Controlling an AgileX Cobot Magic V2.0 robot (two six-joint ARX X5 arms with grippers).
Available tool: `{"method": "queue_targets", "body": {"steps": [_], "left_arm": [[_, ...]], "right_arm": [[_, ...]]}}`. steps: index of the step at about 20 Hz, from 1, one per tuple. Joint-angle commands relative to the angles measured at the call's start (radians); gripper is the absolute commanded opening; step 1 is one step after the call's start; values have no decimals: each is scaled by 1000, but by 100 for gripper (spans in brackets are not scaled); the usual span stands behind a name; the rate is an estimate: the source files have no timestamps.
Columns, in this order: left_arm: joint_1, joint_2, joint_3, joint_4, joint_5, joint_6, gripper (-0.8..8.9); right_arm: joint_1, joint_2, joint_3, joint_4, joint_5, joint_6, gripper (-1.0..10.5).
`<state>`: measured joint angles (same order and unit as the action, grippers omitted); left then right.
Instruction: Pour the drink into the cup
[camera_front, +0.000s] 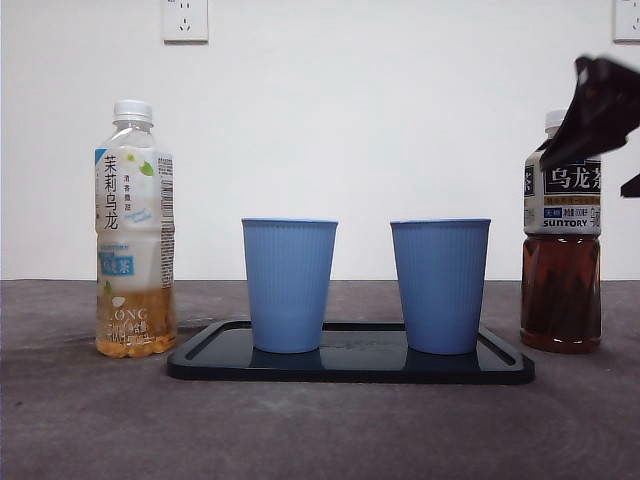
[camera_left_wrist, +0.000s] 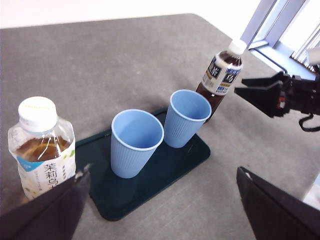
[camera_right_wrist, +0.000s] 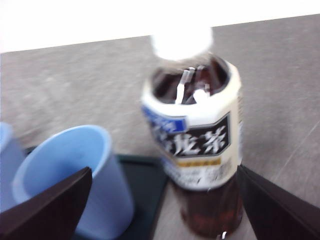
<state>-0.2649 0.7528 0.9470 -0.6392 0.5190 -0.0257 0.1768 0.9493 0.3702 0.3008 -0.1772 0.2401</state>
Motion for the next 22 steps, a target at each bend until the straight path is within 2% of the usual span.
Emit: {"method": "queue_targets", "body": {"steps": [1,9,17,22], "left_arm": [[-4,34,11,18,-3,19,464],[-4,65,11,31,-3,22,464],[-4,65,11,30,-2,22,464],[-4,65,11,30,-2,22,464]], "right_arm": [[3,95,3,108,24,-36,464],[3,330,3,382,50,-56,464],[2,485,3,570,82,-56,462],[2,539,3,651,104,-53,371]]}}
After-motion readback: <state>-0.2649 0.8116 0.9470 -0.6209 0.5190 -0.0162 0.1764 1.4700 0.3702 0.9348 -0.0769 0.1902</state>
